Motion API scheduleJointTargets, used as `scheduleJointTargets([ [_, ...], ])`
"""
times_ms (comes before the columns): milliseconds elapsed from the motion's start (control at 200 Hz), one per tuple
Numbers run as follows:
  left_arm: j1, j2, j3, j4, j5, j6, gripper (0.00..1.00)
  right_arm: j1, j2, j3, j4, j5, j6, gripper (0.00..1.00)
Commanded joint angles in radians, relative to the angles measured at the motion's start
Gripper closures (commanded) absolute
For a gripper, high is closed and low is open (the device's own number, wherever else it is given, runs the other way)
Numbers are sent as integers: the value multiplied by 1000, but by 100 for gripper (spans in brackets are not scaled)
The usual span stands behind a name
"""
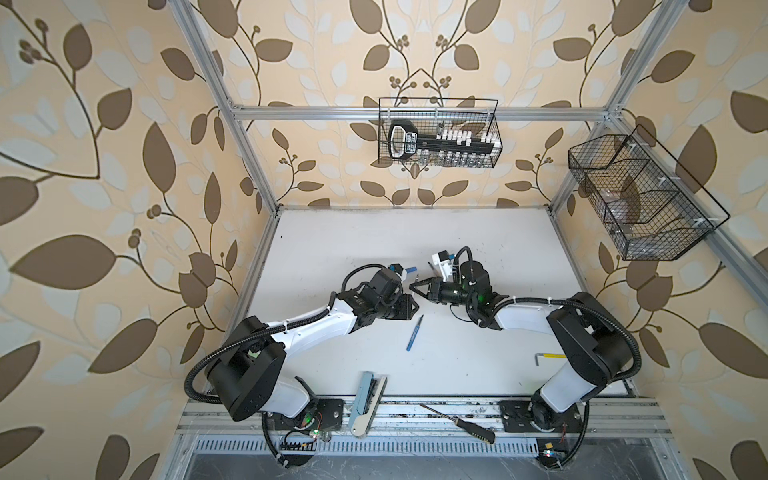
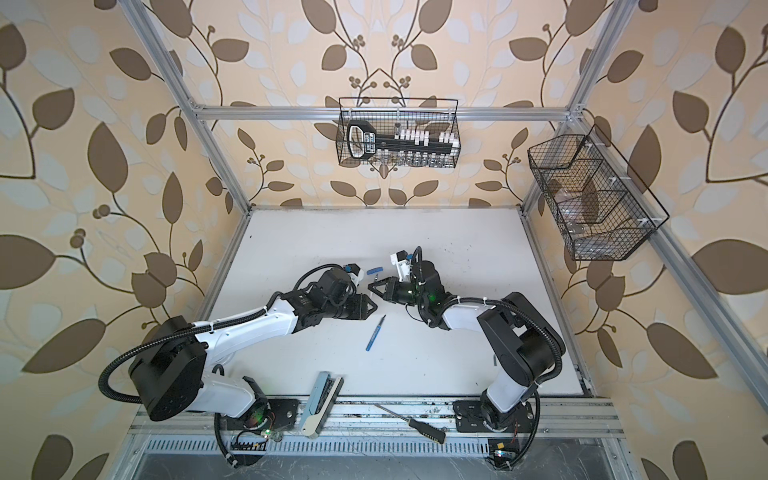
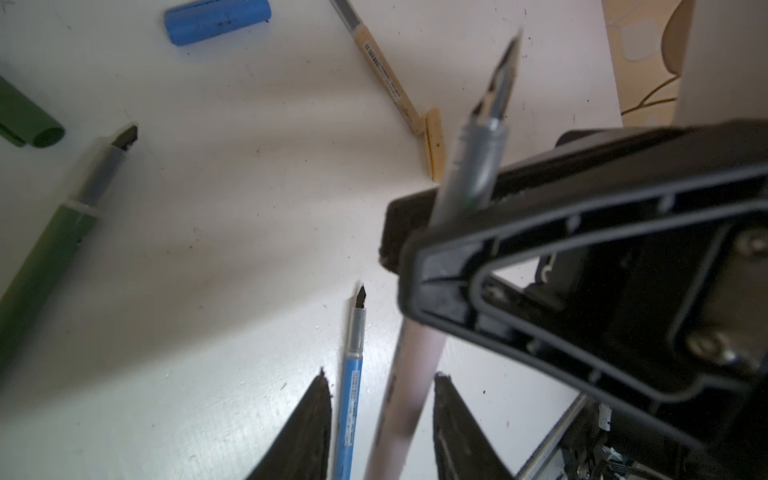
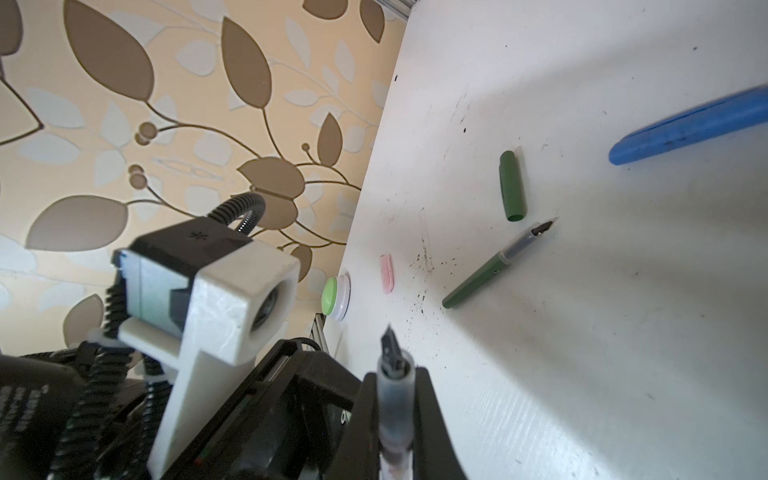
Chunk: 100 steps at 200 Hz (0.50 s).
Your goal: Insert the pens into the pen caps
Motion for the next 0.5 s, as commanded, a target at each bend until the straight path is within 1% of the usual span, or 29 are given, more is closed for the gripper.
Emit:
scheduleJointTargets([
  [0,12,-24,3,11,-9,-4,61,10,-19,-13,37,-7,18,100],
  [75,12,-26,6,14,-5,-6,63,15,-17,-15,46,-2,24,100],
  [115,12,-29,8,16,0,-7,69,17,-16,-14,48,-1,25,100],
  [175,12,-34,8,16,1,-6,71,21,-14,-16,53,4,27,100],
  [240,12,-39,8,7,-4,-6,78,22,-16,-17,53,4,26,100],
  [360,12,-56,12,-40,-28,-1,85,23,-30,-18,47,10,20,100],
  [430,14,-80,12,-92,-73,2,88,26,-47,-3,-5,21,-18,85],
  [470,14,-100,14,-135,-111,3,90,30,-65,16,-68,32,-57,74],
  [495,17,-114,16,-166,-138,3,92,34,-77,29,-109,46,-87,70],
])
